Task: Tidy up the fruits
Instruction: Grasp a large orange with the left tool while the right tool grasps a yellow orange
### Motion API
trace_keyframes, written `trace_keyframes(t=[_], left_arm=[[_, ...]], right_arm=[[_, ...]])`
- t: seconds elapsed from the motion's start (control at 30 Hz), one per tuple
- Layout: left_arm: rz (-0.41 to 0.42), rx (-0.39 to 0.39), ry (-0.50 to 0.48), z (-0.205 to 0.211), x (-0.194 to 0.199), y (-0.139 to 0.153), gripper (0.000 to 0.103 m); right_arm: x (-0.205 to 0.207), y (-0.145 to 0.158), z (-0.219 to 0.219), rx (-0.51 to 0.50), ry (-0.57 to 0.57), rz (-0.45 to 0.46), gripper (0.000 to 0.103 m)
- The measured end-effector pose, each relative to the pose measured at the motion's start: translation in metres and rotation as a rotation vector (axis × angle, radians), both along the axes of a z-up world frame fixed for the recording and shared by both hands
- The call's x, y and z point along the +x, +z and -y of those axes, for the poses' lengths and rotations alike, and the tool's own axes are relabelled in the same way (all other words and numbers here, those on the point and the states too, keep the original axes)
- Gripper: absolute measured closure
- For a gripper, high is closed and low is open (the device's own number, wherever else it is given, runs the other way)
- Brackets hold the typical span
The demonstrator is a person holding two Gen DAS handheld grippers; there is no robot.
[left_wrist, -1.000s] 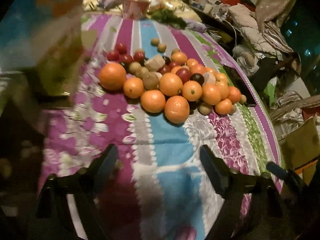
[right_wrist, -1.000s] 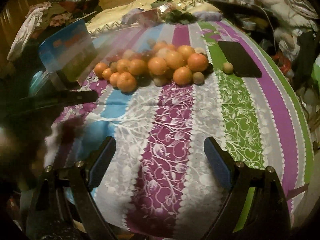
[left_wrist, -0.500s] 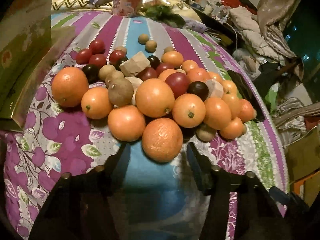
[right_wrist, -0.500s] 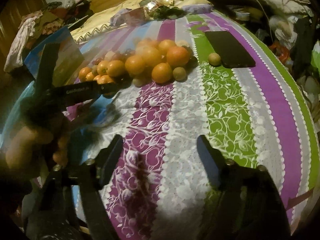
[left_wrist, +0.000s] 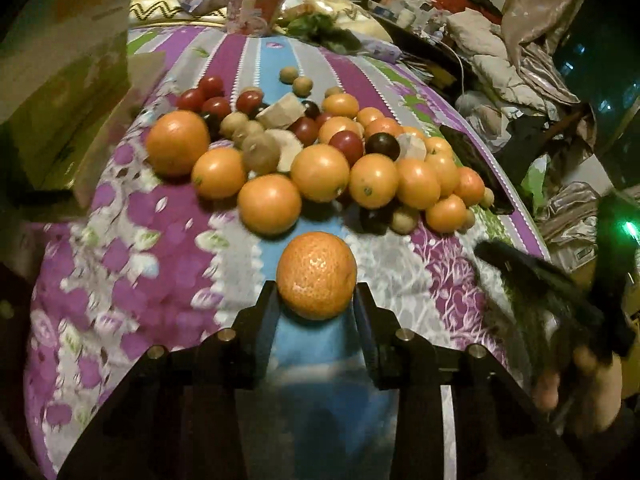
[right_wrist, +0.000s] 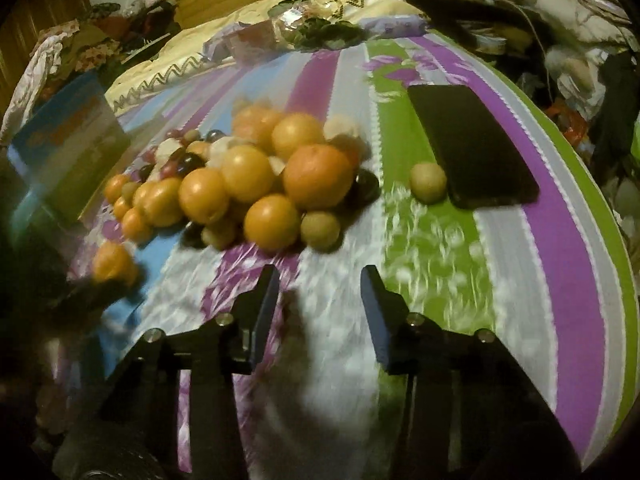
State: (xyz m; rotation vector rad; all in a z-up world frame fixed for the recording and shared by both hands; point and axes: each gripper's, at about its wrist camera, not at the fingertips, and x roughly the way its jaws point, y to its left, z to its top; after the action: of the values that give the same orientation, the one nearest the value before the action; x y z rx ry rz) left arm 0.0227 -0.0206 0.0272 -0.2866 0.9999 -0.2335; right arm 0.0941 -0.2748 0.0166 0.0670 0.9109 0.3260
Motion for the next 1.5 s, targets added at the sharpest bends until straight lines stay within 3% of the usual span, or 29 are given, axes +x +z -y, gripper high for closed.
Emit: trace_keyframes(t=[0.23, 0.47, 0.6, 0.9, 1.03, 1.1, 1.27, 1.5], left_arm=[[-0.006, -0.008, 0.003, -0.003, -0.003, -0.003, 0.064], [-0.002, -0.017, 0.002, -0.004, -0.001, -0.006, 0.064], [-0.001, -0.016, 0.003, -0.003, -0.001, -0.006, 0.064], [-0.006, -0.016, 0.001, -0.003, 0.001, -0.008, 0.064], [-0.005, -0.02, -0.004, -0.002, 0.003, -0.008, 0.063], [-0.003, -0.022, -0.004, -0.003, 0.003, -0.01, 0.062], [0.007, -0.021, -0.008, -0.002, 0.003, -0.012, 0.062], [0.01, -0.01, -0.027, -0.002, 0.001, -0.013, 0.062]], right_arm=[[0.014, -0.005, -0.006, -0.03, 0.043, 0.003, 0.066], [-0.001, 0.014, 0.005, 0.011, 0.033, 0.038, 0.065], [0.007, 0.018, 0.009, 0.037, 0.003, 0.045, 0.053], [0.035, 0.017, -0.006, 0.024, 0.001, 0.046, 0.053], [0.035, 0.015, -0.008, 0.013, 0.02, 0.031, 0.054], [0.033, 0.016, -0.009, 0.01, 0.031, 0.03, 0.061], [0.029, 0.017, -0.008, -0.002, 0.04, 0.034, 0.068], [0.011, 0.029, 0.008, -0.014, -0.072, 0.079, 0.066]])
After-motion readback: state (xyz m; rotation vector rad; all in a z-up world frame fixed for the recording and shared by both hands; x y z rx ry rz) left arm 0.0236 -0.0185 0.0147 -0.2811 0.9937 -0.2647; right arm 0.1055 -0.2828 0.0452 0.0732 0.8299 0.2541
